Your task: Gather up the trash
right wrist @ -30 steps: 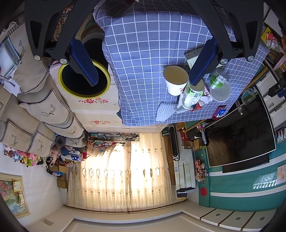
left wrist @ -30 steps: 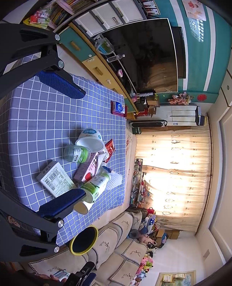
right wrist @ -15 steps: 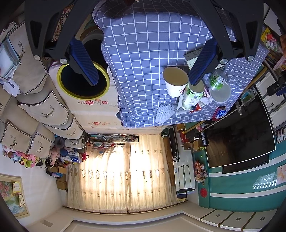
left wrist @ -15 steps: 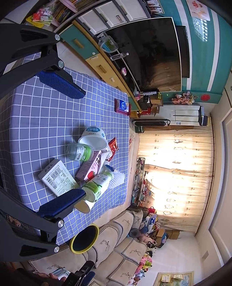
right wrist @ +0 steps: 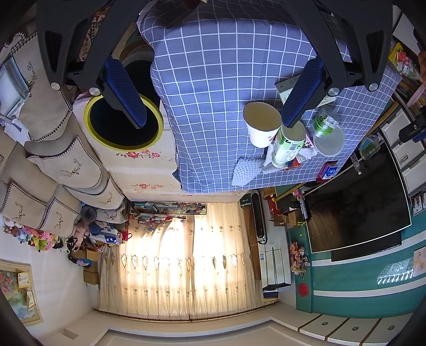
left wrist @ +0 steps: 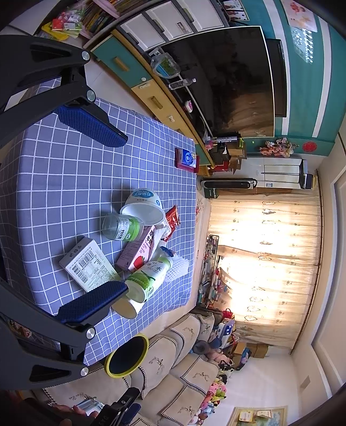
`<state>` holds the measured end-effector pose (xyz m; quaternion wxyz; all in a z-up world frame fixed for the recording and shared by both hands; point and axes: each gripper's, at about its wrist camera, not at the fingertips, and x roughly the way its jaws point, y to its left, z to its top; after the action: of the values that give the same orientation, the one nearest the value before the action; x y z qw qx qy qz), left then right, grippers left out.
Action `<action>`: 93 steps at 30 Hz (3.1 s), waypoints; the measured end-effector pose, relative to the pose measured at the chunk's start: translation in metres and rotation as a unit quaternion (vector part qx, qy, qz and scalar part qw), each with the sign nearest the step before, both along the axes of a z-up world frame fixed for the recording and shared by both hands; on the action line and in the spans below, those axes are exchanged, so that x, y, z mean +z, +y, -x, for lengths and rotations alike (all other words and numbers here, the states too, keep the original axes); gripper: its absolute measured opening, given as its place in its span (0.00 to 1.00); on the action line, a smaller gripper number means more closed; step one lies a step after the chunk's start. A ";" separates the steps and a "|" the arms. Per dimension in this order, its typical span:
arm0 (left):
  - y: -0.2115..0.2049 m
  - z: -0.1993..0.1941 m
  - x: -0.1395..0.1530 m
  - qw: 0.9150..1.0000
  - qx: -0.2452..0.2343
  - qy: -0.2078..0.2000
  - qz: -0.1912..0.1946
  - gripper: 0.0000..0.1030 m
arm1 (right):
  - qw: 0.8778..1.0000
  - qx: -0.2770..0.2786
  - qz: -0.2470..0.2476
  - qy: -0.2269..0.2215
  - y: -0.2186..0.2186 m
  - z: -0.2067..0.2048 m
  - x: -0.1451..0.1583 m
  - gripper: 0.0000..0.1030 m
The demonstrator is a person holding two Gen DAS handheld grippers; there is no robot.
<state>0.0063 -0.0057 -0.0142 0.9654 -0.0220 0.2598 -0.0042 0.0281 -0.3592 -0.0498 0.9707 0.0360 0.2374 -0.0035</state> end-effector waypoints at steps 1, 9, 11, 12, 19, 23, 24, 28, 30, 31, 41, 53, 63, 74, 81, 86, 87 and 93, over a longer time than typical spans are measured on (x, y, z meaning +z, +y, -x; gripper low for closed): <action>0.000 0.000 -0.001 1.000 0.000 0.001 0.000 0.97 | 1.000 0.000 0.000 0.000 0.000 0.000 0.000 0.94; 0.002 -0.002 -0.003 1.000 0.004 0.005 0.003 0.97 | 1.000 0.000 0.000 0.001 0.000 -0.001 -0.002 0.94; 0.002 -0.002 -0.004 1.000 0.004 0.005 0.003 0.96 | 1.000 0.000 0.001 0.001 0.000 -0.001 -0.002 0.94; 0.002 -0.002 -0.003 1.000 0.004 0.004 0.002 0.96 | 1.000 0.000 0.001 0.001 0.000 -0.001 -0.002 0.94; 0.003 -0.002 -0.003 1.000 0.004 0.005 0.002 0.97 | 1.000 0.000 0.001 0.002 0.001 -0.001 -0.003 0.94; 0.003 -0.003 -0.004 1.000 0.005 0.006 0.003 0.97 | 1.000 0.000 0.001 0.002 0.000 -0.002 -0.004 0.94; 0.003 -0.003 -0.004 1.000 0.005 0.006 0.003 0.96 | 1.000 0.000 0.001 0.003 0.000 -0.002 -0.004 0.94; 0.003 -0.004 -0.005 1.000 0.004 0.008 0.003 0.96 | 1.000 0.002 0.001 0.005 0.001 -0.003 -0.006 0.94; 0.002 -0.004 -0.007 1.000 0.003 0.009 0.003 0.96 | 1.000 0.003 0.003 0.008 0.001 -0.005 -0.009 0.94; 0.002 -0.005 -0.007 1.000 0.003 0.009 0.002 0.96 | 1.000 0.003 0.003 0.009 0.001 -0.006 -0.009 0.94; 0.003 -0.020 -0.024 1.000 0.000 0.023 0.008 0.97 | 0.998 0.024 0.019 0.052 0.007 -0.047 -0.042 0.94; -0.002 -0.052 -0.046 0.999 -0.007 0.031 -0.006 0.97 | 0.984 0.097 0.014 0.151 0.041 -0.149 -0.097 0.62; 0.002 -0.075 -0.060 0.999 -0.014 0.043 0.003 0.97 | 0.976 0.116 -0.038 0.180 0.038 -0.180 -0.104 0.03; -0.019 -0.079 -0.064 0.997 -0.074 0.020 0.002 0.96 | 0.985 0.023 -0.082 0.147 -0.071 -0.158 -0.057 0.03; -0.053 -0.082 -0.068 0.992 -0.125 0.023 -0.015 0.97 | 0.962 -0.099 -0.060 0.247 -0.170 -0.194 -0.107 0.03; -0.069 -0.089 -0.074 0.988 -0.150 0.041 -0.008 0.97 | 0.935 -0.130 -0.050 0.328 -0.205 -0.234 -0.162 0.03; -0.072 -0.090 -0.075 0.987 -0.156 0.045 -0.007 0.97 | 0.931 -0.132 -0.048 0.338 -0.207 -0.238 -0.170 0.03; -0.086 -0.104 -0.092 0.979 -0.186 0.080 -0.006 0.96 | 0.915 -0.146 -0.035 0.374 -0.215 -0.258 -0.202 0.06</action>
<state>0.1107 -0.0918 -0.1061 0.9239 0.0324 0.3361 -0.1801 0.2858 -0.5747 -0.2516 0.7980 0.0999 0.5751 -0.1501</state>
